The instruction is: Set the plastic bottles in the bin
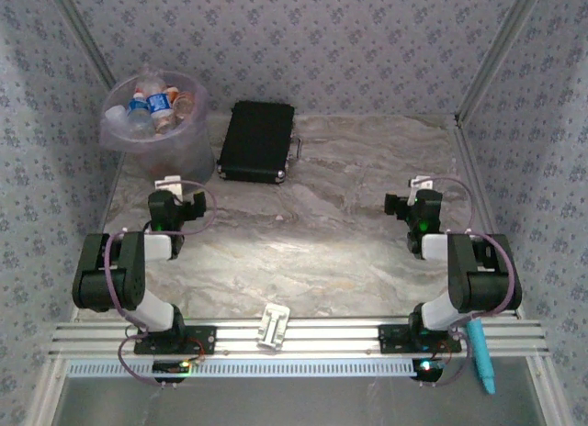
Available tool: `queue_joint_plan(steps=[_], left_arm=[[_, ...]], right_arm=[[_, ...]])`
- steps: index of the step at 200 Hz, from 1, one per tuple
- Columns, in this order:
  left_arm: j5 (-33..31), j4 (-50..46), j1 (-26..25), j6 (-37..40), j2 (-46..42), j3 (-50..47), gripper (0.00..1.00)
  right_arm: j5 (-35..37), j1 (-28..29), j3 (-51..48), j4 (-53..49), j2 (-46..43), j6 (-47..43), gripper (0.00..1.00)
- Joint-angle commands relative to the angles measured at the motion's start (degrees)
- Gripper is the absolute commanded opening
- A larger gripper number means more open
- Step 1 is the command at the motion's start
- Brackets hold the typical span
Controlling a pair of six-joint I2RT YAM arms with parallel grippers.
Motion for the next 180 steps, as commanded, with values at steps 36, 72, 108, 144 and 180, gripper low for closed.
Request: queue_joint_plan(steps=[36,72,108,144,180], left_arm=[[1.13,3.47,-0.25,0.21,0.55,-0.34,1.0],[0.88,3.56,-0.45,0.29,0.51,-0.34,1.0],[0.48,3.77,-0.62,0.42,0.44,-0.52,1.0],[0.44,3.81,-0.67,0.45,0.41,-0.49,1.0],[0.52,3.81,-0.65,0.31,0.45,-0.51,1.0]], right_arm=[[-1.72,-0.29,-0.88,5.21,0.74,-1.35,1.0],[-1.72,-0.25,-0.95,5.21,0.69,-1.37,1.0],[-1.79,-0.27,-0.88,5.21,0.7,-1.33,1.0],[-1.75,-0.24,-0.52,4.69,0.87,-1.37,1.0],[-1.77,-0.18,-0.7,4.94,0.79,-1.37,1.0]])
